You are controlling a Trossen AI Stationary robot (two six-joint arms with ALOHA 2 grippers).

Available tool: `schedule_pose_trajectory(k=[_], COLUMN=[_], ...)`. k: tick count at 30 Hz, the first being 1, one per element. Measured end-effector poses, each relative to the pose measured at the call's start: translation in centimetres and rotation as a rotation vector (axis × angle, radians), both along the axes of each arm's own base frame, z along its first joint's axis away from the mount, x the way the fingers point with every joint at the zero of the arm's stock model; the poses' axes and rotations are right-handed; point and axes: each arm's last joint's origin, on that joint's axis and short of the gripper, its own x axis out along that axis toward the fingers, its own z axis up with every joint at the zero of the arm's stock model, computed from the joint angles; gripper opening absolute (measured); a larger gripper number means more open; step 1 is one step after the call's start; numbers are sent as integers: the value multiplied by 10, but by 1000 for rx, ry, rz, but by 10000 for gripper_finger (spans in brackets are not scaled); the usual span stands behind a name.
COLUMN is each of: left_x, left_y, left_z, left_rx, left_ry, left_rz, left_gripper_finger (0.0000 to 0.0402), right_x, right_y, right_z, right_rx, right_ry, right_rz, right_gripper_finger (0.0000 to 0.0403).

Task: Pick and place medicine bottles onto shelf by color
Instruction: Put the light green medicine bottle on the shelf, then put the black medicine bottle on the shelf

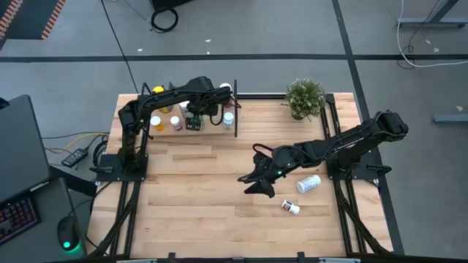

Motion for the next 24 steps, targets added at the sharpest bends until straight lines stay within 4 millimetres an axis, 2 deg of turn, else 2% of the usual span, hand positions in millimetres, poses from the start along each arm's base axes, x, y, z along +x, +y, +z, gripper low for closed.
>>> schedule_pose_trajectory(k=[7, 13, 16, 20, 24], left_x=[12, 22, 27, 35, 47], left_y=[-31, -65, -88, -122, -162], left_z=[52, 92, 100, 101, 103], left_rx=[71, 122, 109, 40, -14], left_ry=[-243, -458, -538, -628, -764], left_rz=[33, 89, 121, 188, 170], left_gripper_finger=[343, 343, 343, 343, 336], right_x=[-13, -34, -42, -57, -75], right_y=[-3, 8, 19, 39, 59], right_z=[-22, -39, -42, -46, -55], right_rx=[-11, -45, -66, -165, -208], right_ry=[286, 538, 600, 648, 683], right_rz=[6, 43, 49, 51, 74], right_gripper_finger=[292, 291, 291, 291, 291])
